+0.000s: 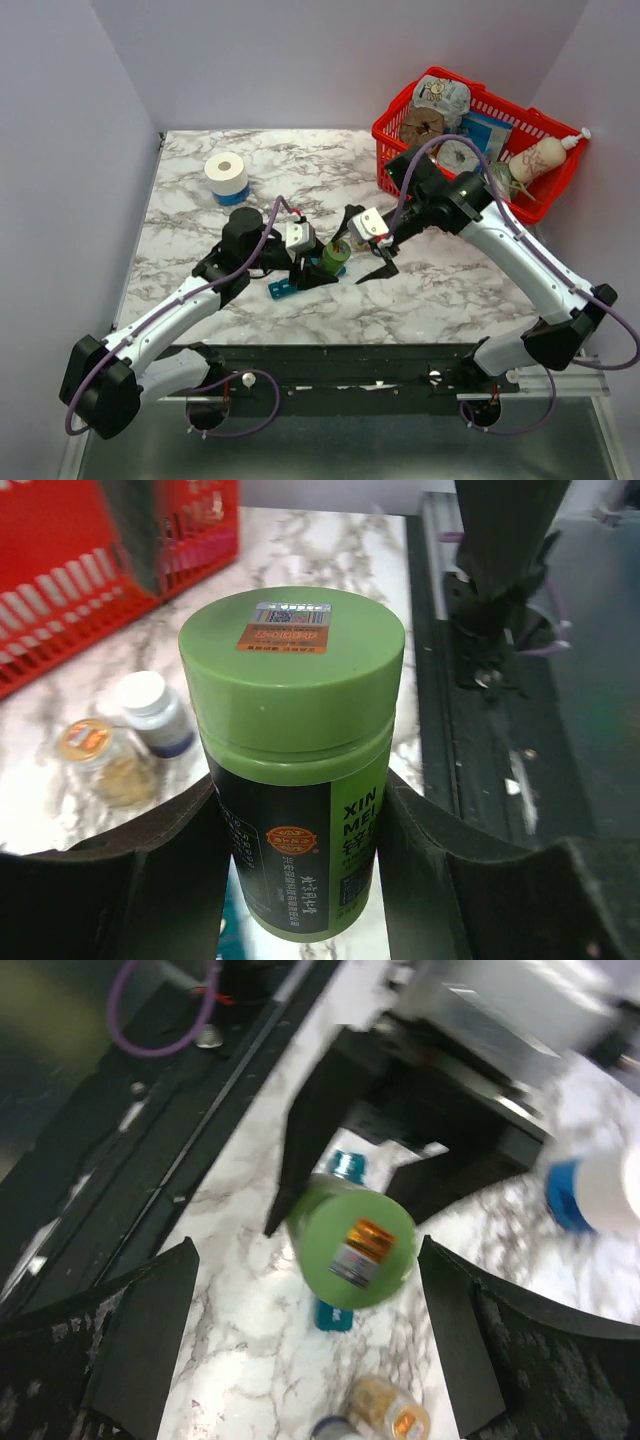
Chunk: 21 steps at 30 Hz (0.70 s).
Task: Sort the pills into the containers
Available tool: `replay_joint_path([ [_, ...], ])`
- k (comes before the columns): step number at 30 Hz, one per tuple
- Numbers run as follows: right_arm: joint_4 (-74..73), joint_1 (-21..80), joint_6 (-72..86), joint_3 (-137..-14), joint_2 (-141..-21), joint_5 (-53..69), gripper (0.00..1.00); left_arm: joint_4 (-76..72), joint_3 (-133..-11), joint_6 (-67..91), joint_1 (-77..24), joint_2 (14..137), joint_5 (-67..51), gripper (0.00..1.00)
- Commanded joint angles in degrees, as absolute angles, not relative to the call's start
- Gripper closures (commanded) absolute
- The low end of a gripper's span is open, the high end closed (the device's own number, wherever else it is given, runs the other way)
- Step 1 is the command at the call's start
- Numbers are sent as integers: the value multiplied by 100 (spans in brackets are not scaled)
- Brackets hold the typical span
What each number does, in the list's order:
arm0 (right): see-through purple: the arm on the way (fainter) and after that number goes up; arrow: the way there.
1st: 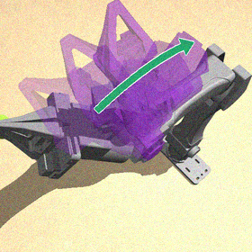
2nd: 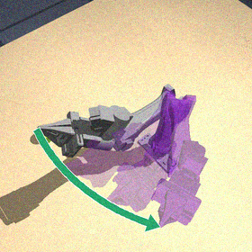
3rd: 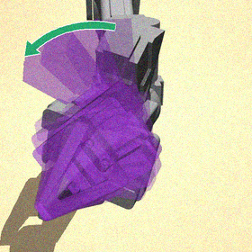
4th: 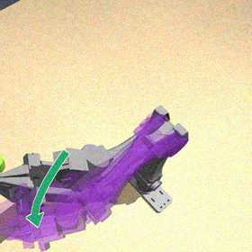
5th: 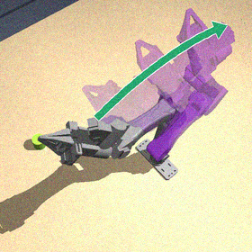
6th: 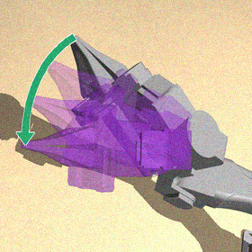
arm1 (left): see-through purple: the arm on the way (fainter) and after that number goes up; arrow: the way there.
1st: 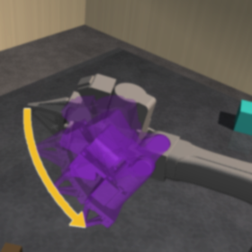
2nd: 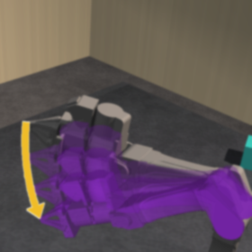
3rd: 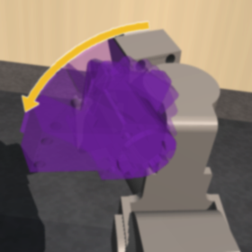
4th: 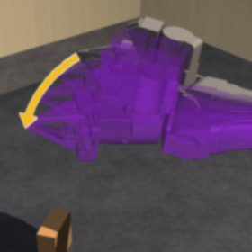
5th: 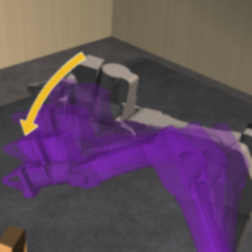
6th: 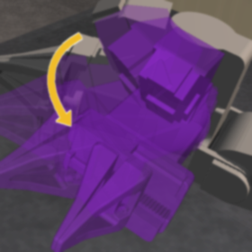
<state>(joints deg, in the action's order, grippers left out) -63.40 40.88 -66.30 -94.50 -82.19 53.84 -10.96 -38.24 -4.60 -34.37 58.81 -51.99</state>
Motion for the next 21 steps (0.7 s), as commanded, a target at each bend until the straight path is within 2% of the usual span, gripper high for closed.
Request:
replay_joint_path([
  [1, -8129, 4192, -9289, -9298, -8718, 6477, 1, -730, -4341, -510, -3393, 6178, -6424, 100],
  [9, -7410, 4192, -8526, -9105, -8587, 6636, 3, -475, -4430, -615, -3393, 6302, -6618, 100],
  [21, -7593, 4192, -8086, -9615, -8771, 6838, 5, -308, -4447, -738, -3393, 6346, -6662, 100],
])
